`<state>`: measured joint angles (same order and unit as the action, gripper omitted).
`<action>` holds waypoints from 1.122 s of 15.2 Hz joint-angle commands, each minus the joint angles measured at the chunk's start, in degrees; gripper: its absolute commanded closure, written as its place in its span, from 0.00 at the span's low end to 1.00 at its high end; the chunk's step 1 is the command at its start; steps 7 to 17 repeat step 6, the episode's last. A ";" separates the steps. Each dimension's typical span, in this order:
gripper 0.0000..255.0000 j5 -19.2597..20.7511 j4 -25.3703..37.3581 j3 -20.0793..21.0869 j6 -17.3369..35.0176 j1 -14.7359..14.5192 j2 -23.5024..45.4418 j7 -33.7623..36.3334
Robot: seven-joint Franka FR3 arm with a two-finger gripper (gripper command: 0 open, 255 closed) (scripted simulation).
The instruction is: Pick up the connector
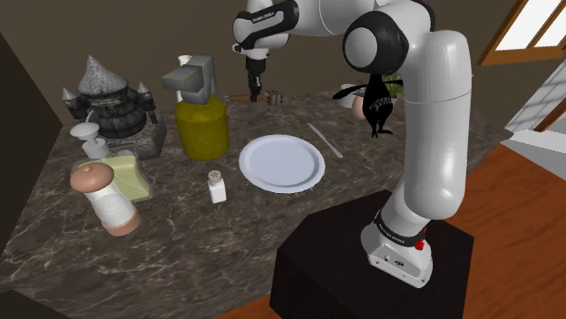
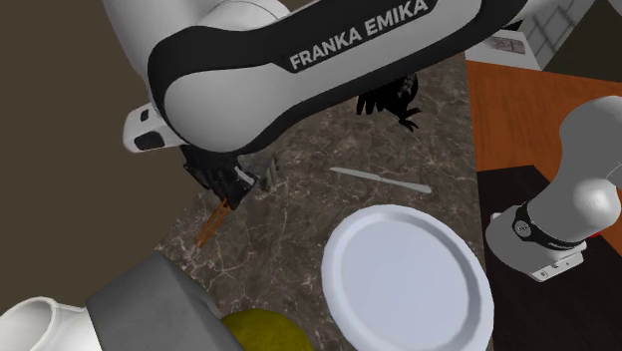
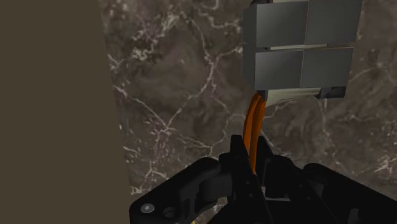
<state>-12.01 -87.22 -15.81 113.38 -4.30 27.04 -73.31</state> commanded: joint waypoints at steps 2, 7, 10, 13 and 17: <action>1.00 0.29 1.31 -0.13 -1.96 -0.01 -0.68 0.30; 1.00 0.46 2.42 -0.21 -3.41 0.01 -1.04 0.49; 1.00 0.46 2.42 -0.21 -3.41 0.01 -1.04 0.49; 1.00 0.46 2.42 -0.21 -3.41 0.01 -1.04 0.49; 1.00 0.46 2.42 -0.21 -3.41 0.01 -1.04 0.49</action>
